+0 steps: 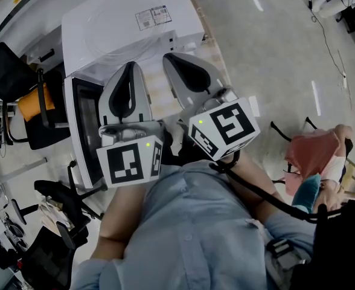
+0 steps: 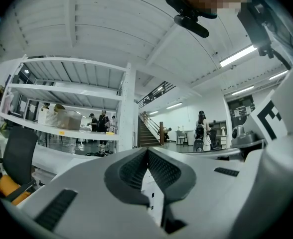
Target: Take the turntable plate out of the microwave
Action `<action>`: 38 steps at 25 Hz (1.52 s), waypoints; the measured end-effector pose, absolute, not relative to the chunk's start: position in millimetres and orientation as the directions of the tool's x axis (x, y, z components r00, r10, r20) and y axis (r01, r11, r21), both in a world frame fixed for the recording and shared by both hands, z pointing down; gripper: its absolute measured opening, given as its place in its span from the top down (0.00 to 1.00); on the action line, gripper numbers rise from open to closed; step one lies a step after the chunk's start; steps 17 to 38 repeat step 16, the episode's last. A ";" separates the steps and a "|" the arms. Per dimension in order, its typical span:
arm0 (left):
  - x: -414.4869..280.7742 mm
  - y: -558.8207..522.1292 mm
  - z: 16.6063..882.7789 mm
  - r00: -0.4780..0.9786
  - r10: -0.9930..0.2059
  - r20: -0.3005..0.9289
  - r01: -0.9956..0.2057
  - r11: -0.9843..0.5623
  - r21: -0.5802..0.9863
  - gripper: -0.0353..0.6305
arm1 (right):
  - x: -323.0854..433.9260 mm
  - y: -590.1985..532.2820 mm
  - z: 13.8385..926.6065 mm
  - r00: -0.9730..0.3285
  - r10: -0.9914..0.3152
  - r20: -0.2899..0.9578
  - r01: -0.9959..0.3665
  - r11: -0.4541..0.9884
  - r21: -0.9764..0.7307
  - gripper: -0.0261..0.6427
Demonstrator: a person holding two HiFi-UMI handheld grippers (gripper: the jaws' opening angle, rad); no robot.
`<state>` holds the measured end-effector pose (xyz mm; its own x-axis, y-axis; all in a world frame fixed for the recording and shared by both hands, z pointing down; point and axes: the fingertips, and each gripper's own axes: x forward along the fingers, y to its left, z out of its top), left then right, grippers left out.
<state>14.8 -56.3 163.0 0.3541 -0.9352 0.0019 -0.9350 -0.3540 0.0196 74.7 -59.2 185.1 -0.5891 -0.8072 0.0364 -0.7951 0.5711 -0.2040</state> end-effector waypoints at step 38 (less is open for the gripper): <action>21.7 -62.1 167.1 0.365 -0.931 0.015 -0.931 -0.365 0.022 0.94 | 82.0 -64.8 185.1 -0.582 -0.813 0.028 -0.799 0.565 -0.205 0.96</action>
